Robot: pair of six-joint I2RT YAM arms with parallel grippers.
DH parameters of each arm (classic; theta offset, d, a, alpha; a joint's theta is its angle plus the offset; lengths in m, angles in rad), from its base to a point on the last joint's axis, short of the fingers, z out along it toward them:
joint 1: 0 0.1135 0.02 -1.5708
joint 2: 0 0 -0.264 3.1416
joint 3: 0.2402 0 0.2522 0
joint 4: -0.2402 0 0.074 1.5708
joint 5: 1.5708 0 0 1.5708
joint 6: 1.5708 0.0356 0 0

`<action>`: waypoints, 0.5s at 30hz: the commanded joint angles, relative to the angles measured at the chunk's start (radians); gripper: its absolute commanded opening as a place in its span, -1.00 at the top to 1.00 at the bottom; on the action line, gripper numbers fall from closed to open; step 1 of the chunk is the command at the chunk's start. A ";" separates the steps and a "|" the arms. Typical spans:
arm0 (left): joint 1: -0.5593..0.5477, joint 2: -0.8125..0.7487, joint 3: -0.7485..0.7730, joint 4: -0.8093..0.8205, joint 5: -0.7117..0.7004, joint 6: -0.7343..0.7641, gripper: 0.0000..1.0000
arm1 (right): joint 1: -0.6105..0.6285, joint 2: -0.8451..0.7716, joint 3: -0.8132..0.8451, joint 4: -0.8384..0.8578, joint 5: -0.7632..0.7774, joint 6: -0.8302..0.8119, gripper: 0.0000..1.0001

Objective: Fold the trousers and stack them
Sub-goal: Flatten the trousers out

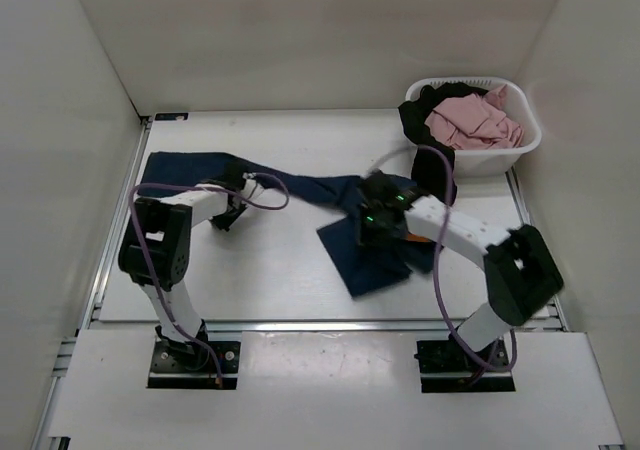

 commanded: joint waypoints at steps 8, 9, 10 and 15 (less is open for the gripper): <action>0.131 -0.408 -0.133 -0.195 0.194 0.071 0.04 | 0.214 0.350 0.734 -0.156 -0.389 -0.265 -0.64; 0.147 -0.427 -0.113 -0.245 0.213 0.062 -0.21 | 0.196 0.304 0.697 -0.129 -0.389 -0.248 -0.75; 0.188 -0.444 -0.092 -0.265 0.249 0.053 -0.33 | 0.174 0.278 0.654 -0.106 -0.389 -0.213 -0.80; 0.276 -0.490 0.014 -0.333 0.280 0.013 -0.72 | 0.080 0.144 0.482 -0.014 -0.263 -0.147 -0.97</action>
